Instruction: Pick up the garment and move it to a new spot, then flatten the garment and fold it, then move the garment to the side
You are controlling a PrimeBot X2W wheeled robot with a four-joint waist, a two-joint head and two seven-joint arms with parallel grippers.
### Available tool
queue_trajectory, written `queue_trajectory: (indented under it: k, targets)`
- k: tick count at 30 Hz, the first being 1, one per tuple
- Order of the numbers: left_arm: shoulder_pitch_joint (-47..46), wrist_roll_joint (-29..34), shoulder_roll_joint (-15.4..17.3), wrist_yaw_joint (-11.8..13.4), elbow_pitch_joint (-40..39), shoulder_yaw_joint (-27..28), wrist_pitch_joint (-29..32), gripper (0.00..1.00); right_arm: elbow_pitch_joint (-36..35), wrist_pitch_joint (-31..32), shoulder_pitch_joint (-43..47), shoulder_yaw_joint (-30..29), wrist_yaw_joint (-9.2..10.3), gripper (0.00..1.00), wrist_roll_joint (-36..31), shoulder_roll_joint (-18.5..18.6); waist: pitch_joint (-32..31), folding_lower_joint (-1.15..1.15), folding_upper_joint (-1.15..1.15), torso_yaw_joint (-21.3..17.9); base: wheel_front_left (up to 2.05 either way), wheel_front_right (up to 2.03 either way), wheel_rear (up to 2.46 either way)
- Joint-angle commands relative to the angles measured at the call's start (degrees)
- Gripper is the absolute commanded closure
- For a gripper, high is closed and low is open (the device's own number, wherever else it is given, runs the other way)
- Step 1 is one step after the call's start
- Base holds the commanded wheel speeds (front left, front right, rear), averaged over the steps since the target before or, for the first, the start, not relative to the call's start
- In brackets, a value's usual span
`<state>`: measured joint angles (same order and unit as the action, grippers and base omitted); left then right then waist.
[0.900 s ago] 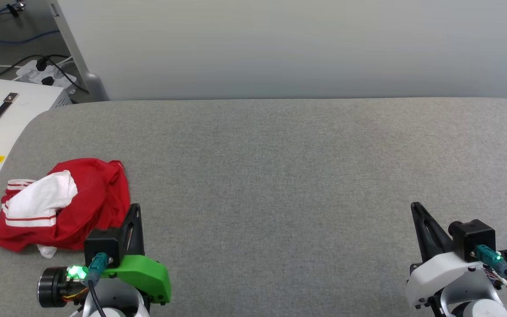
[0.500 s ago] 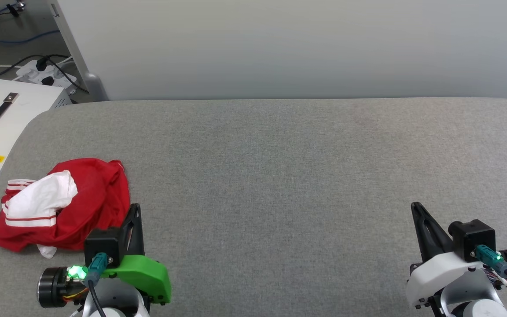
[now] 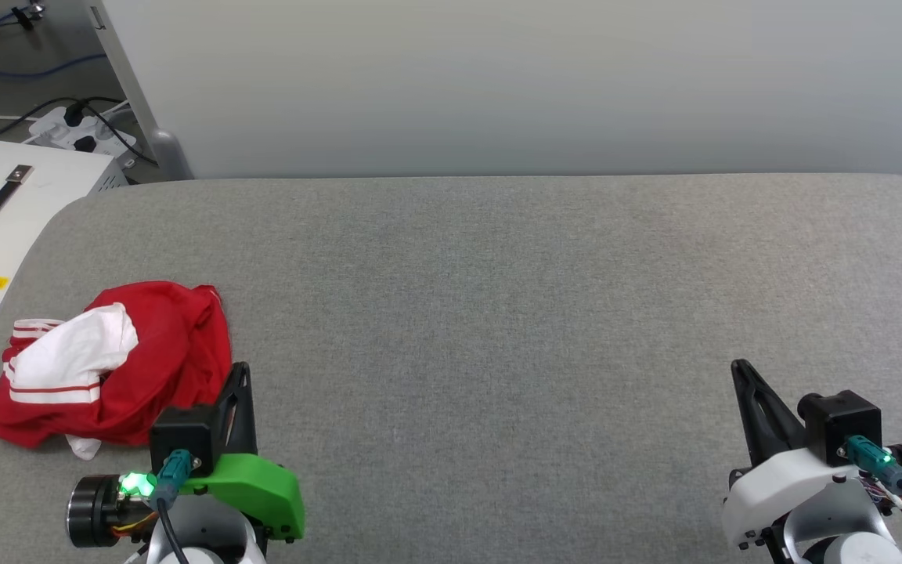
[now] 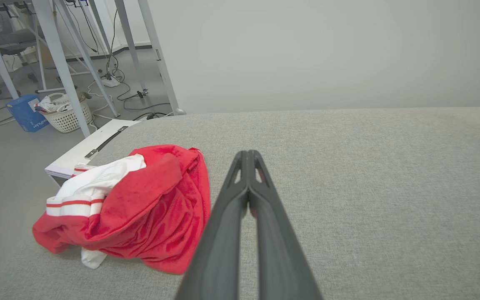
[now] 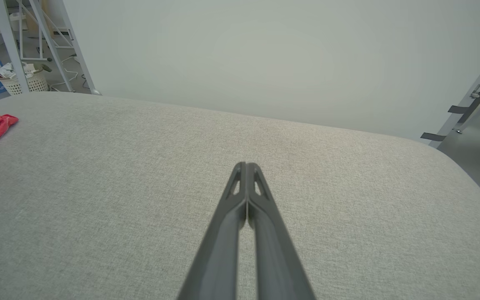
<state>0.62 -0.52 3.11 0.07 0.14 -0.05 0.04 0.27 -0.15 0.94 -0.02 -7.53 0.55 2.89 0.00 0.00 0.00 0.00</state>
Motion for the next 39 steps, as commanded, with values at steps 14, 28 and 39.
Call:
queue_trajectory:
  k: [14, 28, 39]
  targets:
    - [0.0, 0.0, 0.0, 0.0, 0.0, 0.0, 0.0, 0.0, 0.0, 0.0, 0.0, 0.0, 0.0, 0.0, 0.1, 0.0, 0.0, 0.0, 0.0, 0.0, 0.0, 0.0, 0.0]
    - [-0.1, -0.8, 0.0, 0.5, -0.3, -0.2, -1.8, 0.0, -1.1, -1.7, -0.1, -0.7, 0.0, 0.0, 2.3, 0.0, 0.0, 0.0, 0.0, 0.0, 0.0, 0.0, 0.0]
    - [-0.3, -1.1, 0.0, 0.6, -0.6, -0.4, -3.0, 0.0, -2.3, -3.0, -0.1, -0.6, 0.01, 0.0, 4.5, 0.0, 0.1, 0.0, 0.0, -0.1, 0.0, 0.0, 0.0]
